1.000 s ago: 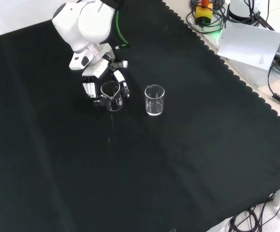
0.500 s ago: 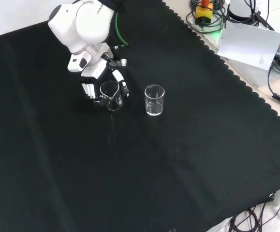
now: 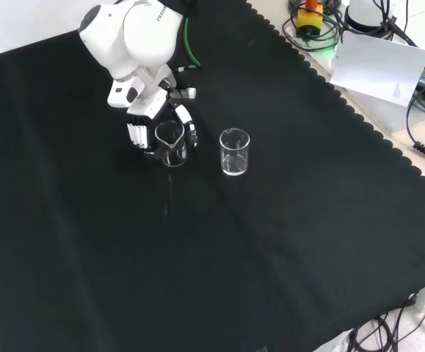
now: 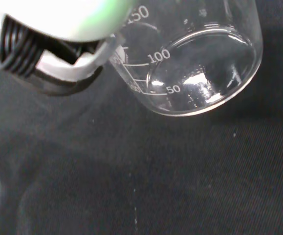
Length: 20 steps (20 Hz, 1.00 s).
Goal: Place the beaker back on the table.
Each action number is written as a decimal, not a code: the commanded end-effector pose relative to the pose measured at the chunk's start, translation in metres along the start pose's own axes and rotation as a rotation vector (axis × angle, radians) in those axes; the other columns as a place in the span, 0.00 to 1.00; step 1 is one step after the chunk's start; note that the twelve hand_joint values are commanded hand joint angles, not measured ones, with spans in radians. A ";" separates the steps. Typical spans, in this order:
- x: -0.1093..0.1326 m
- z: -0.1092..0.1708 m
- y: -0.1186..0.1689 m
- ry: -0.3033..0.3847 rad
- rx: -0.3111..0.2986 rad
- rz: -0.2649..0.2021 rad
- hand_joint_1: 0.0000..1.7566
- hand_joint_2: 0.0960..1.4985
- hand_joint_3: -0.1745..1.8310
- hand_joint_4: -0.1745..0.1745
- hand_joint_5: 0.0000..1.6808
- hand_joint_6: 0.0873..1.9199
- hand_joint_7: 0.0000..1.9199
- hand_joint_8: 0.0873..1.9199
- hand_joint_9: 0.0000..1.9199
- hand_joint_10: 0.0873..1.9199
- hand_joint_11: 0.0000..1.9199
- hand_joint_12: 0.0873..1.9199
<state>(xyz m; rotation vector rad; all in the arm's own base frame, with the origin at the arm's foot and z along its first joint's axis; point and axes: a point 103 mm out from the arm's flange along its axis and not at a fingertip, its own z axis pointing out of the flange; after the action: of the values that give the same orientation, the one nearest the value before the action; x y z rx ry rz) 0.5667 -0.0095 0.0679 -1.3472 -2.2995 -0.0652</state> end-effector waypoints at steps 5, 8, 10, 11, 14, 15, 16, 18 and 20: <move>0.005 -0.006 -0.003 -0.014 -0.001 0.002 0.66 0.27 0.49 0.27 0.29 0.43 0.28 0.40 0.37 0.29 0.25 0.67; 0.005 -0.008 -0.006 -0.012 0.010 0.011 0.65 0.27 0.49 0.27 0.28 0.41 0.27 0.39 0.35 0.30 0.24 0.67; 0.005 -0.008 -0.007 -0.007 0.020 0.013 0.65 0.27 0.49 0.27 0.28 0.41 0.27 0.39 0.35 0.30 0.23 0.67; 0.006 -0.009 -0.007 -0.007 0.027 0.014 0.65 0.27 0.49 0.27 0.28 0.41 0.27 0.39 0.35 0.31 0.23 0.67; 0.007 -0.012 -0.007 -0.002 0.051 0.019 0.65 0.27 0.49 0.27 0.28 0.41 0.27 0.39 0.35 0.31 0.23 0.67; 0.008 -0.013 -0.007 0.000 0.055 0.020 0.65 0.27 0.49 0.27 0.28 0.41 0.27 0.39 0.35 0.31 0.23 0.67; 0.009 -0.014 -0.007 0.002 0.057 0.021 0.65 0.27 0.49 0.27 0.28 0.41 0.27 0.39 0.35 0.31 0.23 0.67; 0.013 -0.017 -0.007 -0.004 0.064 0.021 0.65 0.27 0.49 0.27 0.28 0.41 0.27 0.39 0.35 0.31 0.23 0.67; 0.016 -0.019 -0.009 -0.018 0.077 0.029 0.65 0.27 0.49 0.27 0.28 0.40 0.27 0.39 0.35 0.31 0.23 0.67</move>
<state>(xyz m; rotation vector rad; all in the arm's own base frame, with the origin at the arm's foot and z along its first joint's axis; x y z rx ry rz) 0.5620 -0.0090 0.0872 -1.3431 -2.2700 0.0066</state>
